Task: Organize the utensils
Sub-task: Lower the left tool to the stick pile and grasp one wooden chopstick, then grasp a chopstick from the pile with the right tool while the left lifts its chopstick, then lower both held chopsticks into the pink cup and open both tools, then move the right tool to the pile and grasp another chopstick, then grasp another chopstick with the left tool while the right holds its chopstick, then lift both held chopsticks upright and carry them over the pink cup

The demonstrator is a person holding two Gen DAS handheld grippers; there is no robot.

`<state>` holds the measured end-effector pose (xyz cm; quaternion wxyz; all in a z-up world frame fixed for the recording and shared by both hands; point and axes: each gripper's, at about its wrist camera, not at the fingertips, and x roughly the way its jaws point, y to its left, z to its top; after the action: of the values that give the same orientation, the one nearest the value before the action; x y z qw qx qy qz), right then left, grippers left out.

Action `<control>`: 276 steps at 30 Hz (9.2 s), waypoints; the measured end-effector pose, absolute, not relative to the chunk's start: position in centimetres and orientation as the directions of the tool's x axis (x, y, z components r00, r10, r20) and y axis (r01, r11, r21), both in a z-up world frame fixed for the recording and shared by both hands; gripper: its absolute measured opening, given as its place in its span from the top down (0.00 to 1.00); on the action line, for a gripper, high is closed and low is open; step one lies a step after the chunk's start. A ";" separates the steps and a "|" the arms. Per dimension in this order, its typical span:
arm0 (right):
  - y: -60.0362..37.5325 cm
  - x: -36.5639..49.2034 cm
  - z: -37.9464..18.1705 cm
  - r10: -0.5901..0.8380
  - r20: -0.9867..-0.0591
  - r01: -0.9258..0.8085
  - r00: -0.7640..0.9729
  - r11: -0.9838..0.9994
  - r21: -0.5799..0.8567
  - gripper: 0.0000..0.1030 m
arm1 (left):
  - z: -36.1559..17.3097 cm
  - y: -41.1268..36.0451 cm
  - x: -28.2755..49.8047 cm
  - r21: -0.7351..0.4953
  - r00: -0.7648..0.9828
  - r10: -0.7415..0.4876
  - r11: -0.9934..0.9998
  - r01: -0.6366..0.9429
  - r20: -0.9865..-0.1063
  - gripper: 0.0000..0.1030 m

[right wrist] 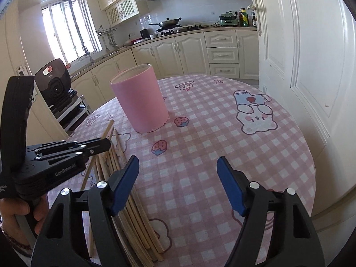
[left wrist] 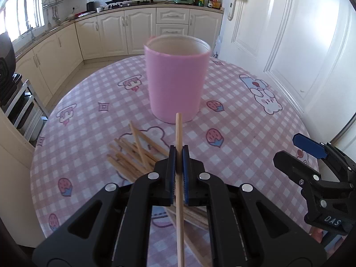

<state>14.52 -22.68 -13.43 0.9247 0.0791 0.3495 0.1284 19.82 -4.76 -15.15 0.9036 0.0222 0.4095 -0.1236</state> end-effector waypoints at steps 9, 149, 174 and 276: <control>-16.9 16.4 -13.1 0.364 -0.684 -0.369 0.633 0.918 0.146 0.62 | -12.9 3.2 18.4 -0.114 0.691 -0.159 0.987 0.111 -0.705 0.94; -14.3 15.5 -9.3 0.411 -0.641 -0.471 0.648 0.878 0.086 0.52 | -9.4 4.3 15.8 -0.127 0.731 -0.127 0.990 0.055 -0.671 0.25; -9.6 17.7 -16.2 0.390 -0.804 -0.558 0.449 0.825 0.088 0.94 | -13.3 6.4 16.6 -0.184 0.652 -0.145 0.983 0.009 -0.744 0.25; -12.9 21.3 -14.4 0.479 -0.775 -0.485 0.412 0.836 0.258 0.95 | -18.1 1.6 22.2 -0.281 0.399 -0.271 0.959 0.033 -0.876 0.90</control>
<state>21.28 -12.87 -14.40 0.8403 -0.0033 0.4601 0.2866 22.16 1.61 -18.15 0.8293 -0.1098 0.5403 -0.0916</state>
